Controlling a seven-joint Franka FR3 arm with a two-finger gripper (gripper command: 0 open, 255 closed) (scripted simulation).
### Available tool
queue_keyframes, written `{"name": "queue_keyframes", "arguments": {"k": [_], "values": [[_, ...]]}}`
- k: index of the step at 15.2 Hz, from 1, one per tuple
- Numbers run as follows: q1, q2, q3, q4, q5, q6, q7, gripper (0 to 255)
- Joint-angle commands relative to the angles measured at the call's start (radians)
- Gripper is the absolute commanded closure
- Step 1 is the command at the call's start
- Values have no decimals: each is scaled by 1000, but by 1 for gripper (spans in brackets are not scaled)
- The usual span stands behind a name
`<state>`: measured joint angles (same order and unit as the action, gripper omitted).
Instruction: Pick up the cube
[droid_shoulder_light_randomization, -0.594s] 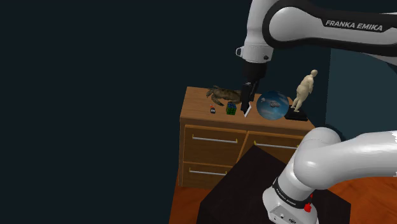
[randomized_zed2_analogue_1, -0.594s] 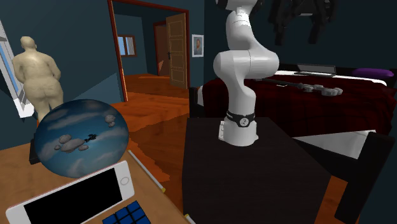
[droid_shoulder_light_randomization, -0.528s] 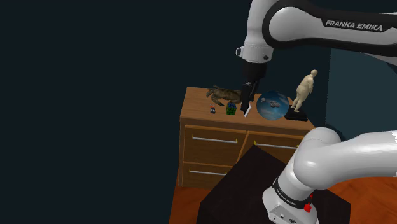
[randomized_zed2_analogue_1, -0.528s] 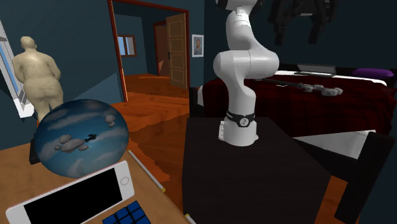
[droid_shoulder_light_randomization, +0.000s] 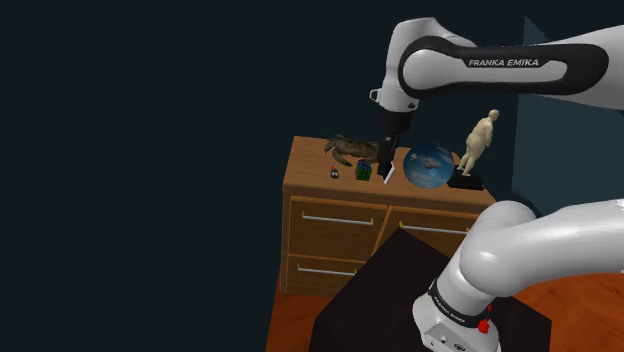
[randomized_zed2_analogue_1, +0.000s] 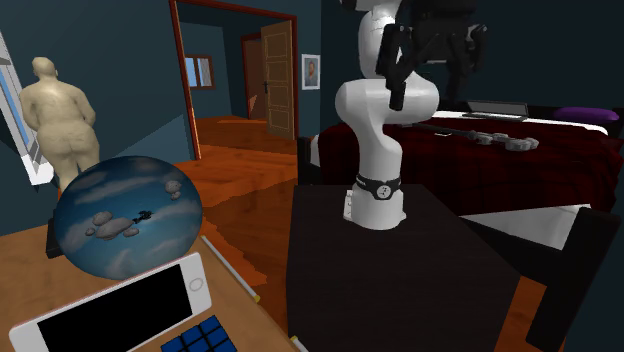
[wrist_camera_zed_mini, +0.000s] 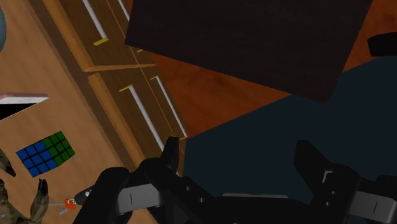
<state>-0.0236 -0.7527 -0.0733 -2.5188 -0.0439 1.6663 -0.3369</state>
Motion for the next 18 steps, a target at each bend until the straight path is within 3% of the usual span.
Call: {"name": "queue_keyframes", "arguments": {"k": [1,10,18], "values": [[-12,42,-38,-7,-29,59,-51,0],[-46,289,-201,19,-102,319,-261,0],[-44,582,-329,143,-51,517,-476,0]]}}
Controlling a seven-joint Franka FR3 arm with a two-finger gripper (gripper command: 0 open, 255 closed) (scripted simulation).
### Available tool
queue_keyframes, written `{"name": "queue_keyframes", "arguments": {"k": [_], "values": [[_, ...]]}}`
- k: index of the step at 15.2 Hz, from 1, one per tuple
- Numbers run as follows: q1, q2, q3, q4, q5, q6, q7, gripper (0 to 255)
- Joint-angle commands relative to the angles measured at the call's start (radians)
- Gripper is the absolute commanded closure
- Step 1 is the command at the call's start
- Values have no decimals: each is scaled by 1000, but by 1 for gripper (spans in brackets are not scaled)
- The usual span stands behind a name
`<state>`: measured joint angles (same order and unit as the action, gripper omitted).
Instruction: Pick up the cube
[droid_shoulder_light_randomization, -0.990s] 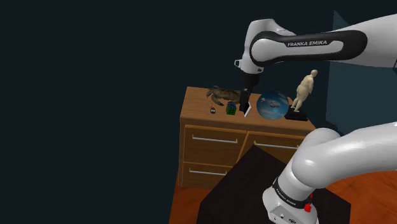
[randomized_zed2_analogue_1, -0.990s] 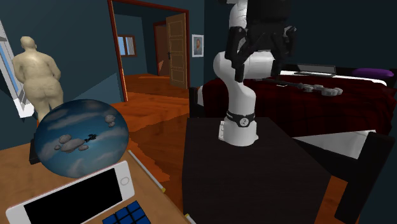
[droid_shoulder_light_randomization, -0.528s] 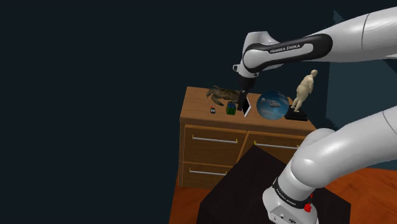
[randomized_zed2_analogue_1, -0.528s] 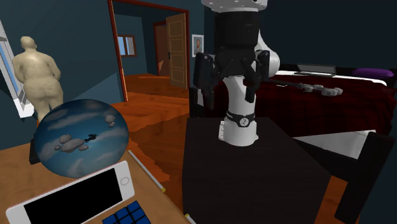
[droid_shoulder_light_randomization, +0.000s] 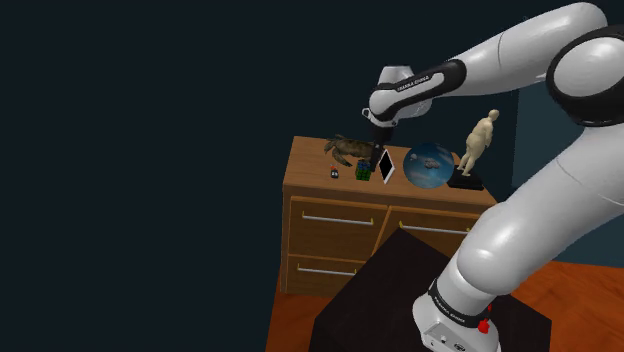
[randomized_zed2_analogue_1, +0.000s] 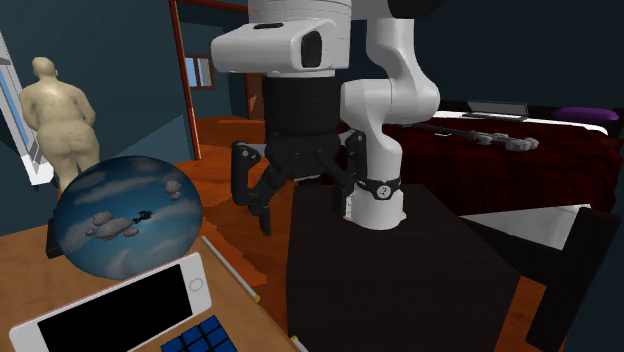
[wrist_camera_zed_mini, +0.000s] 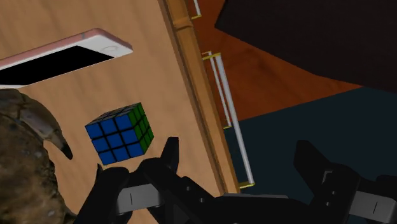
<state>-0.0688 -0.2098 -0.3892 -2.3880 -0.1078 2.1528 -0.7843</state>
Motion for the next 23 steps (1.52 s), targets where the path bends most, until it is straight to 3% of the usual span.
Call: {"name": "queue_keyframes", "arguments": {"k": [1,6,11,21,22,23], "values": [[1,79,-26,34,30,50,-60,0],[-16,286,-63,164,147,125,-225,0],[-75,493,-50,330,275,155,-380,0],[-94,565,-26,312,321,237,-411,0],[-94,564,-26,311,321,238,-411,255],[-94,565,-26,312,322,237,-411,255]]}}
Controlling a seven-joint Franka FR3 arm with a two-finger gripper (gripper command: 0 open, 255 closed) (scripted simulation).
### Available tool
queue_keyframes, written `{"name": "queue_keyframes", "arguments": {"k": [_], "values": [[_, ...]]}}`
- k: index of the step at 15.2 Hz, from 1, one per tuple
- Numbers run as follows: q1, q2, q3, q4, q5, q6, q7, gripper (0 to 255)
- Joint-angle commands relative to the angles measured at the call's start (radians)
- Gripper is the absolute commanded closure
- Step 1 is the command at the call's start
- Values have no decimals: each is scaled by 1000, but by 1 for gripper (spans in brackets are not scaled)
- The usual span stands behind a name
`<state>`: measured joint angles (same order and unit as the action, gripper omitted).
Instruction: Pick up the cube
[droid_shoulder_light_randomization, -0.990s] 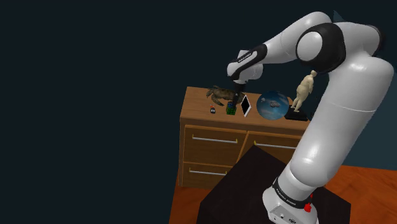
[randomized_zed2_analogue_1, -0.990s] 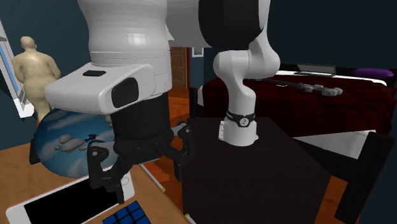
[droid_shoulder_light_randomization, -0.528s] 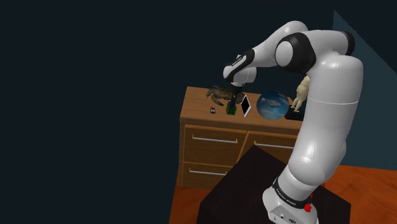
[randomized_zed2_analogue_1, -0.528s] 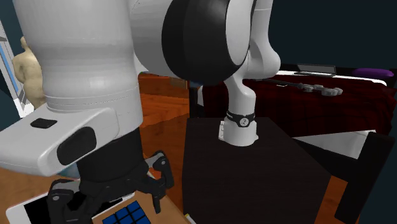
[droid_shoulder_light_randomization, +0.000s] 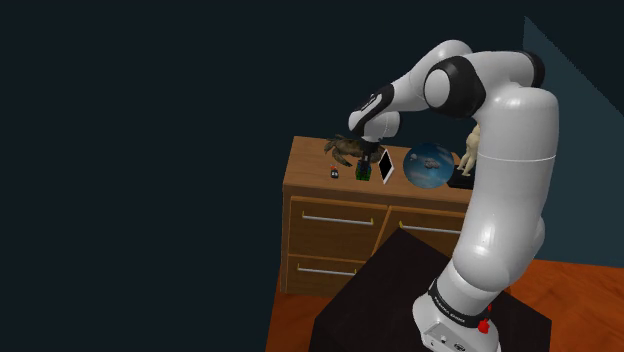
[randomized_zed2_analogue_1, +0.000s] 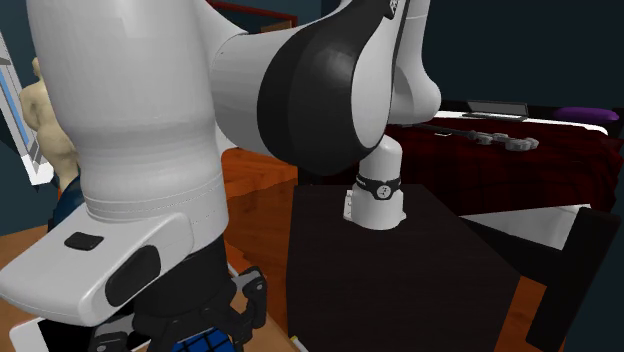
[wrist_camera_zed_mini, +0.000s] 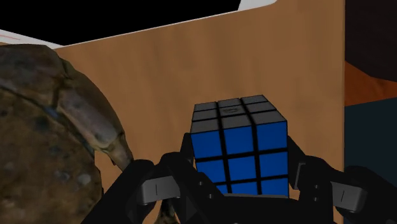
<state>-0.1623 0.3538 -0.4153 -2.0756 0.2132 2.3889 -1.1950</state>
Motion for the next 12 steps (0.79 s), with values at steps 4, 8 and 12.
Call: {"name": "queue_keyframes", "arguments": {"k": [4,8,12], "values": [[0,2,1,1,1,1,0,255],[0,1,0,0,0,1,0,255],[9,-37,-12,8,-25,-42,17,255]]}}
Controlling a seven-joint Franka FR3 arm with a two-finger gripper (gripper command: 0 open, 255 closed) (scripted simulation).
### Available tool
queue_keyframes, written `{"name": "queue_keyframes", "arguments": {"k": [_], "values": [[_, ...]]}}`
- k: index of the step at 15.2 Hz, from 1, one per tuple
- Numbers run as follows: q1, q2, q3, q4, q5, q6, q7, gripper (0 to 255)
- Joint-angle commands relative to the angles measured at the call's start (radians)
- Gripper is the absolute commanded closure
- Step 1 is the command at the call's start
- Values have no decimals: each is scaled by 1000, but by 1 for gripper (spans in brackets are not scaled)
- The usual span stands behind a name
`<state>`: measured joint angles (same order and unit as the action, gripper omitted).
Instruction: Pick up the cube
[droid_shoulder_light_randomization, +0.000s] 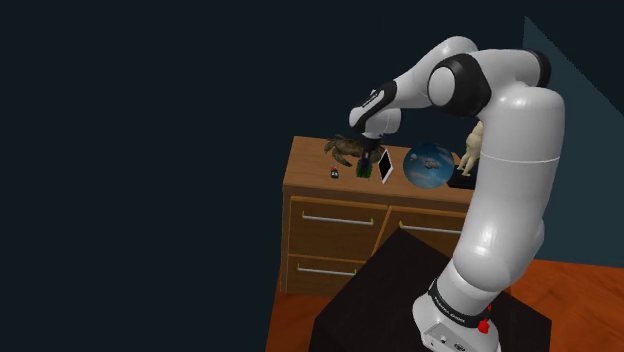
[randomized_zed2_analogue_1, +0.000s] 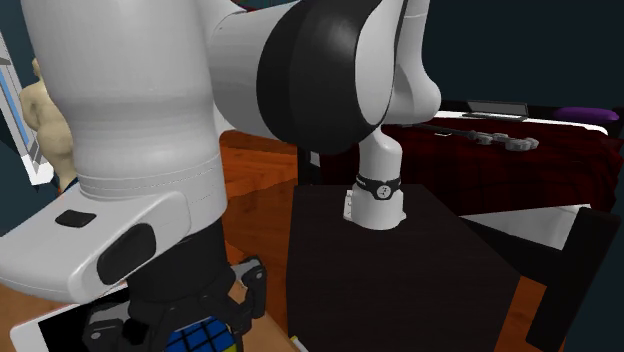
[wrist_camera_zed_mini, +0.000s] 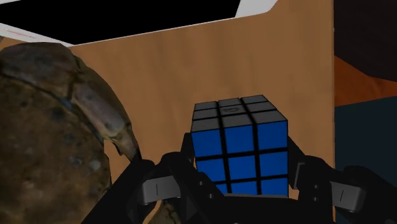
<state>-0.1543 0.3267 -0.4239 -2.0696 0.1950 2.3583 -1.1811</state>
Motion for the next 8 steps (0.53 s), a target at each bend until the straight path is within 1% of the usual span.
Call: {"name": "queue_keyframes", "arguments": {"k": [1,8], "values": [[4,-19,-6,5,-13,-22,7,255],[16,-80,-22,29,-52,-101,34,255]]}}
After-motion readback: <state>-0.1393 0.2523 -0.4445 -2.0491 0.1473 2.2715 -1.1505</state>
